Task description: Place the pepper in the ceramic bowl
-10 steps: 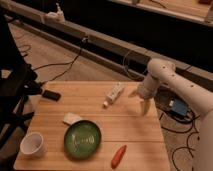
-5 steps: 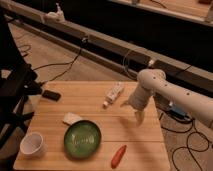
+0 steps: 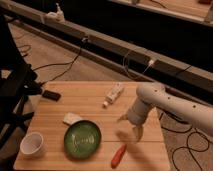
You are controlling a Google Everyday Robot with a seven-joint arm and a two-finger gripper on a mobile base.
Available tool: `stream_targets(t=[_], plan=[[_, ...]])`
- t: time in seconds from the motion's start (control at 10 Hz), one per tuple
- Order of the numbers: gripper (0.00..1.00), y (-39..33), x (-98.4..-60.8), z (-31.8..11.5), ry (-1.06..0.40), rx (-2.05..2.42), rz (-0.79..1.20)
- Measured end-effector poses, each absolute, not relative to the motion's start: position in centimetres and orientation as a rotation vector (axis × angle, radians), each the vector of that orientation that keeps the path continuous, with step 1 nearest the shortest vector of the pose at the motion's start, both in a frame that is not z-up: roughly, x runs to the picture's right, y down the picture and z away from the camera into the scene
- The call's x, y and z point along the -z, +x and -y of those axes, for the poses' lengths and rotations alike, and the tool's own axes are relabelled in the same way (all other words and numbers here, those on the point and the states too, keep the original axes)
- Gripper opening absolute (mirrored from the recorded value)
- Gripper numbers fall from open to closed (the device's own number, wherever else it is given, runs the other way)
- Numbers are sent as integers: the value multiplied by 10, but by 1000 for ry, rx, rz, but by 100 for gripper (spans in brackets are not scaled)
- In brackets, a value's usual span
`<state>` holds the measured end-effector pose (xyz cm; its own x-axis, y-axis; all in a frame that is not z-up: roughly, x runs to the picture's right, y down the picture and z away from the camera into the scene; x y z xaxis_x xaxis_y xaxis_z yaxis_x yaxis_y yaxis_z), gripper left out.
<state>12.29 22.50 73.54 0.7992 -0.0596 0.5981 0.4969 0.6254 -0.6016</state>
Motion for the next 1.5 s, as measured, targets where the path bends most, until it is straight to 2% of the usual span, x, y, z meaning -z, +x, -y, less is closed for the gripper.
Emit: stream_targets(t=[0.6,1.5], plan=[[80,120,-735,-230,-857,364,568],[80,92,-732,-317,-922,298,693]])
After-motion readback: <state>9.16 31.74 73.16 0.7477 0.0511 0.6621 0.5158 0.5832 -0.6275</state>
